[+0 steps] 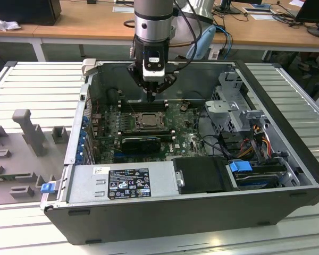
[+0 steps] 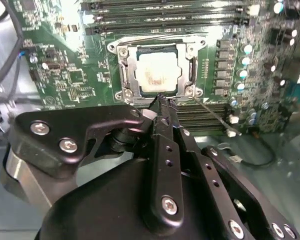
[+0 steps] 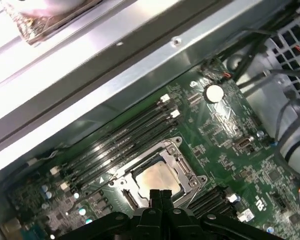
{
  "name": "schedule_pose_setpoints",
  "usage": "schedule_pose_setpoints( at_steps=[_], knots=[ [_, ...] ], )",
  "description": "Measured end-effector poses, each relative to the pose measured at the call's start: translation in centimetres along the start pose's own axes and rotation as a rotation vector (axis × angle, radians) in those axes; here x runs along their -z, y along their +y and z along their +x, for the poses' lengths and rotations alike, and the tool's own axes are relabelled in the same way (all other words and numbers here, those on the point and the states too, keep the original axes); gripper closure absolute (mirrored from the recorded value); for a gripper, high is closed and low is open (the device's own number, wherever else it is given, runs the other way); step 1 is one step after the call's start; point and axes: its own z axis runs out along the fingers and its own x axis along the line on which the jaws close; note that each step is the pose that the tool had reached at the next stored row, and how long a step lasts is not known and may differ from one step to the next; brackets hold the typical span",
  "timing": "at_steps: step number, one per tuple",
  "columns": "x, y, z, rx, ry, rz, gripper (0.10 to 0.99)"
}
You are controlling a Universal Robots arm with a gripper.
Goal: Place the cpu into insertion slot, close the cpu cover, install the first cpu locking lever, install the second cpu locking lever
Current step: 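Install the first cpu locking lever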
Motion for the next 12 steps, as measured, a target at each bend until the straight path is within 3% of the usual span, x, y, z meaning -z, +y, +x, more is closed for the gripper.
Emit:
schedule_pose_setpoints(
  at_steps=[2,5,9,12],
  knots=[
    [-0.03,0.00,0.00,0.041,0.0010,0.000,0.980],
    [-0.10,0.00,0.00,0.155,0.0036,-0.002,0.980],
    [-0.17,0.00,0.00,0.264,0.0060,-0.003,0.980],
    [-0.24,0.00,0.00,0.320,0.0073,-0.004,0.980]
  ],
)
